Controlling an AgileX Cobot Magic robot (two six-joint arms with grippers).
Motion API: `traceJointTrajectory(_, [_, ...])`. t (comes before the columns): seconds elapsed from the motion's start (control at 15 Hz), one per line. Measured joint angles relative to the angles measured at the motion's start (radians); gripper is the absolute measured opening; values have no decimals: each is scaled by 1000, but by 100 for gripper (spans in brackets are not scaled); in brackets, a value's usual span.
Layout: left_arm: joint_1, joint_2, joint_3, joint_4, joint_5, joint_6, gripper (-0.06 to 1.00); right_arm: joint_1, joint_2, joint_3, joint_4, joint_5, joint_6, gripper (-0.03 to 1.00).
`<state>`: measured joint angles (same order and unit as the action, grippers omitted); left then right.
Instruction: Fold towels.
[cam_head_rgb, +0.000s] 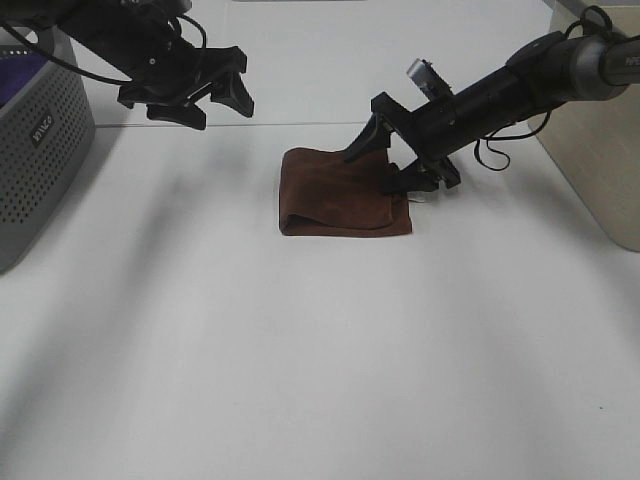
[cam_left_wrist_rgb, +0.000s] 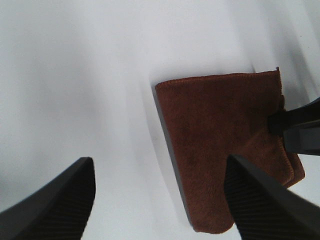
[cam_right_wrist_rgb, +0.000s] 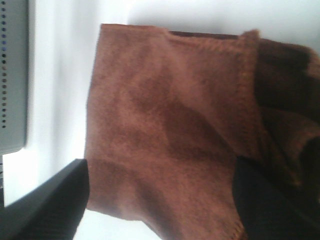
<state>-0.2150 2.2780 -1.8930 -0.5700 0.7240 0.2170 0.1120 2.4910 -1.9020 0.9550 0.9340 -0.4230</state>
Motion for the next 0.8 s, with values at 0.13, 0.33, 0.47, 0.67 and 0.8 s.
traceJointTrajectory(0.13, [0,0,0,3,13,0,67,-10,-28,0,-95,26,31,77])
traceJointTrajectory(0.33, [0,-4,0,6,59,0,67,-10,-137,0,-200,61,57,77])
traceJointTrajectory(0.47, [0,-30,-14,18,115,0,67,-9,-229,0,-264,105,96,77])
traceJointTrajectory(0.67, [0,-141,-45,63,179,3,67,3,-374,0,-408,191,163,77])
traceJointTrajectory(0.8, [0,-235,-47,112,230,16,67,12,-452,0,-476,260,209,77])
